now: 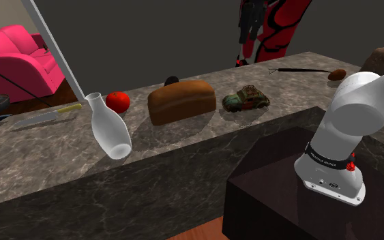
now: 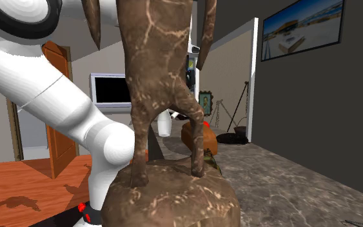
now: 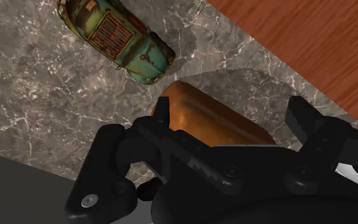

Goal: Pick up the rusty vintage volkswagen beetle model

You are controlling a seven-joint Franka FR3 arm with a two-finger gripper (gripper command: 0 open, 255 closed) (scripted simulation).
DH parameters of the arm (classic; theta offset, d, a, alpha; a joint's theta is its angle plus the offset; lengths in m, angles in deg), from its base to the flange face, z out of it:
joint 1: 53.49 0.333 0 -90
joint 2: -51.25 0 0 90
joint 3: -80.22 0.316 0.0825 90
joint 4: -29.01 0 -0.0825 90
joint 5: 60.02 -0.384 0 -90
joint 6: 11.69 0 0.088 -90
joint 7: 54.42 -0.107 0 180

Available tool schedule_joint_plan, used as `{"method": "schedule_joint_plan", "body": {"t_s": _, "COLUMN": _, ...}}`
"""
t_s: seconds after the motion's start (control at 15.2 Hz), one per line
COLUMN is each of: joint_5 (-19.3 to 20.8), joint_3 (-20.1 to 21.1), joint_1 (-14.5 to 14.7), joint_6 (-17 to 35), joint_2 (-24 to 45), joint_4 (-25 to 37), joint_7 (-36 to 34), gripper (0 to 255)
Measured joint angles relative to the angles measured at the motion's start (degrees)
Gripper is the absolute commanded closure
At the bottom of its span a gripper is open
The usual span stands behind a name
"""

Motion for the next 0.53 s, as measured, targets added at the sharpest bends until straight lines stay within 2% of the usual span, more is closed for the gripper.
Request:
{"method": "schedule_joint_plan", "body": {"t_s": 0.2, "joint_5": 1.0, "joint_3": -0.6, "joint_1": 0.3, "joint_6": 1.7, "joint_2": -0.7, "joint_4": -2.4, "joint_7": 2.6, "gripper": 0}}
{"method": "schedule_joint_plan", "body": {"t_s": 0.53, "joint_5": 5.4, "joint_3": -3.5, "joint_1": 1.4, "joint_6": 9.6, "joint_2": -2.2, "joint_4": -11.6, "joint_7": 12.9, "gripper": 0}}
